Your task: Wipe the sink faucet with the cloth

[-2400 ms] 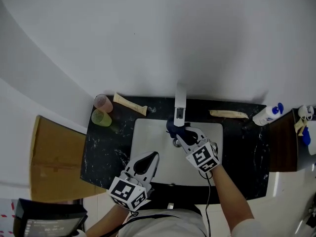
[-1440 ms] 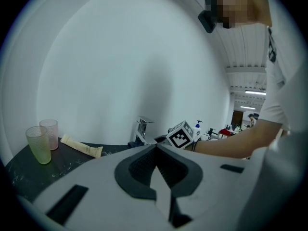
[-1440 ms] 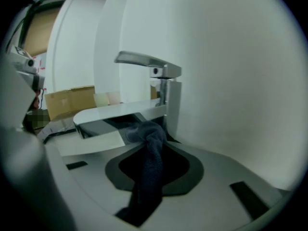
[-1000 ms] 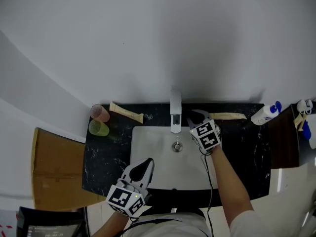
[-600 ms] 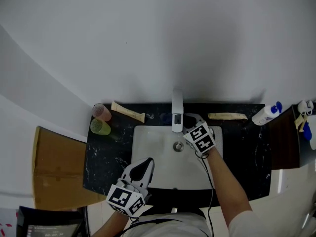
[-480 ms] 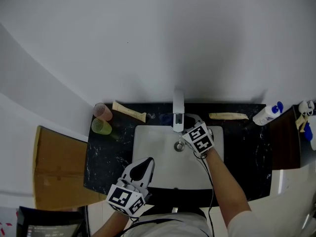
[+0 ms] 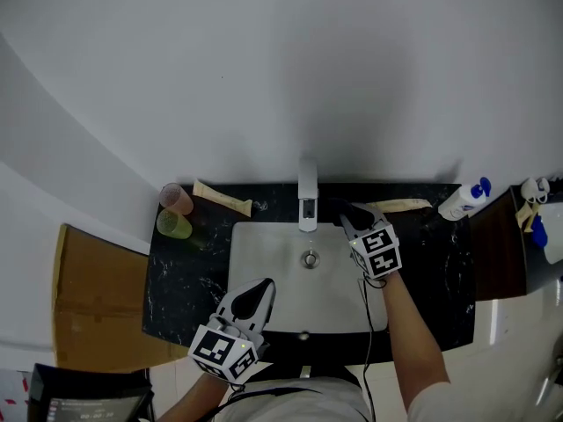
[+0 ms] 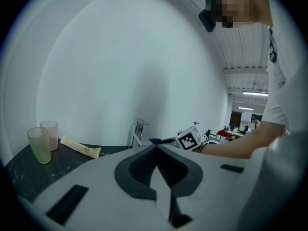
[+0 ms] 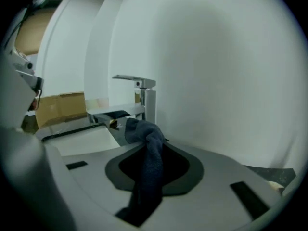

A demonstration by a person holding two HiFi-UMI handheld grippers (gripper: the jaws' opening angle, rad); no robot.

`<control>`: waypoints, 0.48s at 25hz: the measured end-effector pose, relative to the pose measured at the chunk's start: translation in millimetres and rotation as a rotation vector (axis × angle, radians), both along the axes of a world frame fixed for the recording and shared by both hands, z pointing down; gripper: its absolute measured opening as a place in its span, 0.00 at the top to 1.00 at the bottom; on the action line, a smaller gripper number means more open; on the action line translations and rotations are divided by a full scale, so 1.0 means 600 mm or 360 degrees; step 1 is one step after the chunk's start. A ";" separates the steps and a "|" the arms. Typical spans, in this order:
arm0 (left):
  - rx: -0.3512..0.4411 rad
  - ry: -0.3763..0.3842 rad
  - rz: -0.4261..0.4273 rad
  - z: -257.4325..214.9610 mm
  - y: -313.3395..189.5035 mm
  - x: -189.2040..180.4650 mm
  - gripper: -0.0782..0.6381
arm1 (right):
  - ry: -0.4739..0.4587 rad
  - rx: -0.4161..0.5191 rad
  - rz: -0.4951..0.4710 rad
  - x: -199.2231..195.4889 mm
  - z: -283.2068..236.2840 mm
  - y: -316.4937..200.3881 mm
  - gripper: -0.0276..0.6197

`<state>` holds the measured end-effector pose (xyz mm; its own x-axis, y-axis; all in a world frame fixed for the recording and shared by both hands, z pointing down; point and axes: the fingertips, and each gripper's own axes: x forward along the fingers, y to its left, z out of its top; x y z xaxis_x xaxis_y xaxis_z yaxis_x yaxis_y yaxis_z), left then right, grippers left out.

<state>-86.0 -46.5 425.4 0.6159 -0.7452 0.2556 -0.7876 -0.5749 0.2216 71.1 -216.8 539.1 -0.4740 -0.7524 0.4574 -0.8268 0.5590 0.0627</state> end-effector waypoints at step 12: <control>0.0163 0.0116 0.0053 -0.059 0.031 0.012 0.89 | -0.0318 0.0305 0.0127 -0.021 -0.210 0.280 0.84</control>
<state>-78.7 -27.7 389.7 0.6549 -0.7440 0.1327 -0.7517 -0.6231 0.2161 58.3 -48.9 413.2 -0.4761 -0.8547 0.2069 -0.8744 0.4852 -0.0077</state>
